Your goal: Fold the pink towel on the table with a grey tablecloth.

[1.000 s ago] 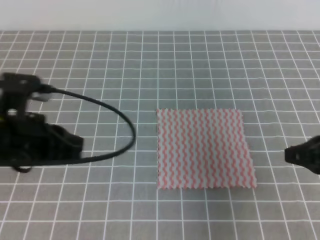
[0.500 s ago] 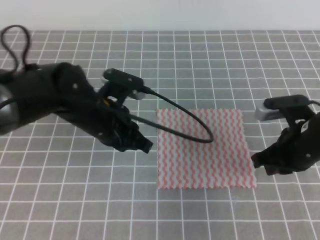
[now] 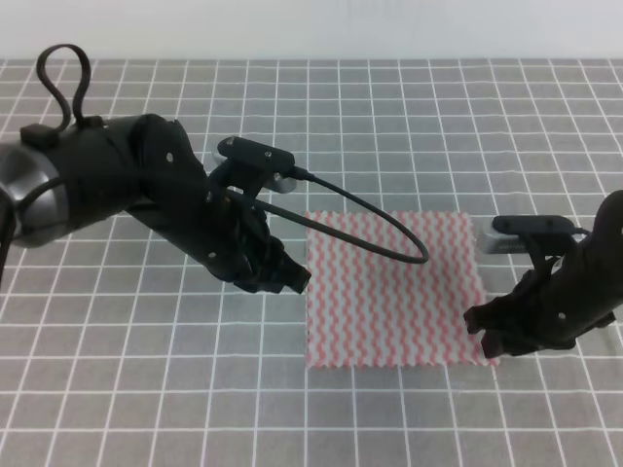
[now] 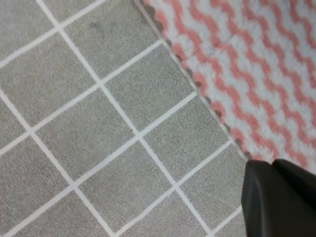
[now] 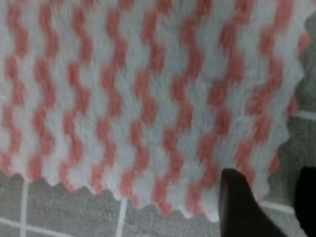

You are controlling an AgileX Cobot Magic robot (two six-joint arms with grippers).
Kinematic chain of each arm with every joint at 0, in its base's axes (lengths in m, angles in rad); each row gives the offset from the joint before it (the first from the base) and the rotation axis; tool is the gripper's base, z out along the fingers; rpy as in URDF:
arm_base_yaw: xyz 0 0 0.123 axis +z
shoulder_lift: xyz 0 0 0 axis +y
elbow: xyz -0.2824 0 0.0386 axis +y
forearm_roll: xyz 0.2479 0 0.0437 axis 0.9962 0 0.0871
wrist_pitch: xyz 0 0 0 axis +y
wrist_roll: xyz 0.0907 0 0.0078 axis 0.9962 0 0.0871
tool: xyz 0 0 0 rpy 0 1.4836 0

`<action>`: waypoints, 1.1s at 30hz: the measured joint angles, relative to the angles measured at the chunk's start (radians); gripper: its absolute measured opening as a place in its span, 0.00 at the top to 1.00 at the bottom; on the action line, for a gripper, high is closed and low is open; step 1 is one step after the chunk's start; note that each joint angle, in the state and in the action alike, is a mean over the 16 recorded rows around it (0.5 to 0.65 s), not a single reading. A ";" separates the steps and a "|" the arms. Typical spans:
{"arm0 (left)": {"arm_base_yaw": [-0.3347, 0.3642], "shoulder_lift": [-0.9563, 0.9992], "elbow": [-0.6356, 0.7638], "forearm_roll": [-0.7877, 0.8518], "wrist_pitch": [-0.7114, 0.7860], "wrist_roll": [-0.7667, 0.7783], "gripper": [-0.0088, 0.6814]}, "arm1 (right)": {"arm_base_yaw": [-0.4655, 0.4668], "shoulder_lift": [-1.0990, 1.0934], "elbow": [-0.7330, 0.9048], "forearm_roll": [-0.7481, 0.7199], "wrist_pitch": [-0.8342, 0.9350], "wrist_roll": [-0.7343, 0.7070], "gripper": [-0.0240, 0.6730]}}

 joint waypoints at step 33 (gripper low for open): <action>-0.002 -0.005 0.000 0.040 0.026 0.063 0.96 | 0.000 -0.001 -0.050 0.036 0.025 -0.041 0.98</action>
